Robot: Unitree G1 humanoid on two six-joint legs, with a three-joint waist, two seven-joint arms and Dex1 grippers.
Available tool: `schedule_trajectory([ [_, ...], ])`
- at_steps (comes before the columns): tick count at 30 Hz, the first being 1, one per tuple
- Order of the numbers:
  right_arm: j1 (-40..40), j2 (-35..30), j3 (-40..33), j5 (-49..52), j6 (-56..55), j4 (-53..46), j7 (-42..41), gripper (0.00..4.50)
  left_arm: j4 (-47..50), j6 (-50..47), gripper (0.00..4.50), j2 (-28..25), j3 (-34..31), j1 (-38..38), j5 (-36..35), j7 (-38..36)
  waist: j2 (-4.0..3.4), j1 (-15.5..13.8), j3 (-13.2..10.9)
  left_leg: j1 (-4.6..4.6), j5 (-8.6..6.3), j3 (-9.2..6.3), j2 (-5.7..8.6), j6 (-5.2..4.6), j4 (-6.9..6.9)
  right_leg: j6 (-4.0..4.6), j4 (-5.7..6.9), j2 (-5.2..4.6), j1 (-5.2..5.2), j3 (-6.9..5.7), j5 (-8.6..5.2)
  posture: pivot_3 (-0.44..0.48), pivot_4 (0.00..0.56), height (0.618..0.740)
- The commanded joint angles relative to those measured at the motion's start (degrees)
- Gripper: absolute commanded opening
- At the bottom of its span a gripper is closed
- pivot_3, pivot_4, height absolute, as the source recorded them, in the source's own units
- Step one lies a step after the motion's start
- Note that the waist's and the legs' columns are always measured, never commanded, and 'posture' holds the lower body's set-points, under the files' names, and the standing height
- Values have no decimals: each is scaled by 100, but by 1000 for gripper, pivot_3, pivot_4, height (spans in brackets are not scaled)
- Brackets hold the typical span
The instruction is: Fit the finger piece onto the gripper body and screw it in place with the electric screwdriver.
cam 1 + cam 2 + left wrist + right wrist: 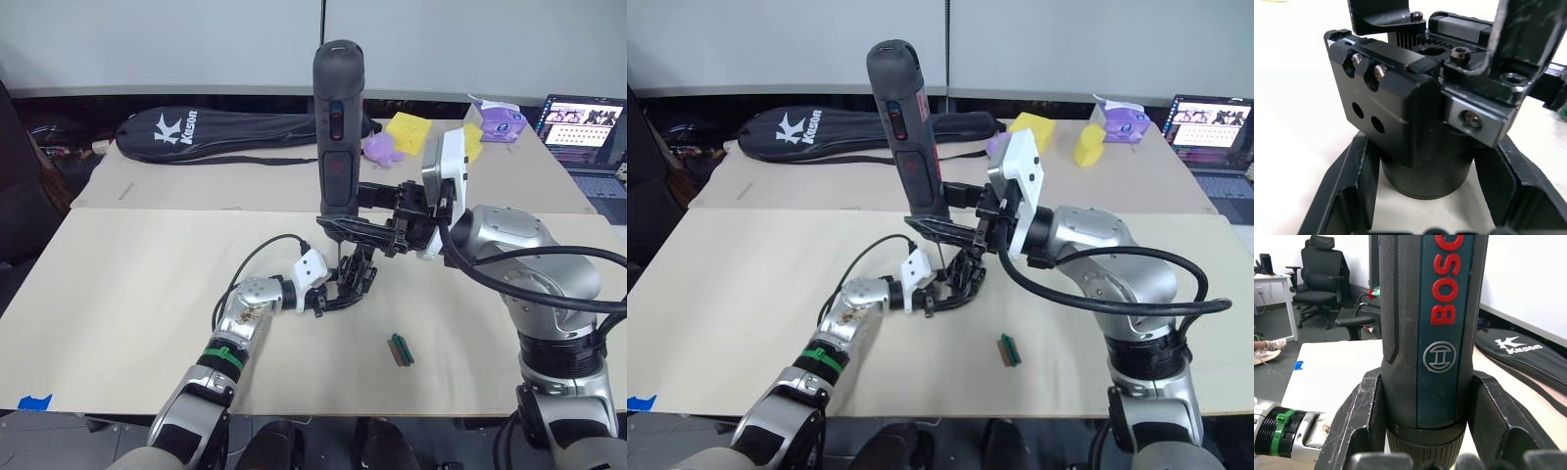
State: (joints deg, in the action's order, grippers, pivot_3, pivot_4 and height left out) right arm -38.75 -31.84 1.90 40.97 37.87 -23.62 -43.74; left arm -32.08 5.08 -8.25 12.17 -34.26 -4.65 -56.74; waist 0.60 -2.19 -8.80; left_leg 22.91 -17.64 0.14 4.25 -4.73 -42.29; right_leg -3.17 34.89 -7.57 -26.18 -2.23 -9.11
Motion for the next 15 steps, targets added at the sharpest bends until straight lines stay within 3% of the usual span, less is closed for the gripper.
schedule_trajectory([
  [1,-122,11,-103,-27,-181,-146,-80,1911,92,-12,2287,27,28,0,-9,61,0,0,0,0,0,0,0,0,0,0,0,0,0,0,0,0,150,723],
  [15,124,41,-89,-267,-268,-207,-300,1911,16,31,2287,31,11,-69,3,88,0,1,0,0,1,-1,1,1,1,0,0,0,-1,0,0,0,150,723],
])
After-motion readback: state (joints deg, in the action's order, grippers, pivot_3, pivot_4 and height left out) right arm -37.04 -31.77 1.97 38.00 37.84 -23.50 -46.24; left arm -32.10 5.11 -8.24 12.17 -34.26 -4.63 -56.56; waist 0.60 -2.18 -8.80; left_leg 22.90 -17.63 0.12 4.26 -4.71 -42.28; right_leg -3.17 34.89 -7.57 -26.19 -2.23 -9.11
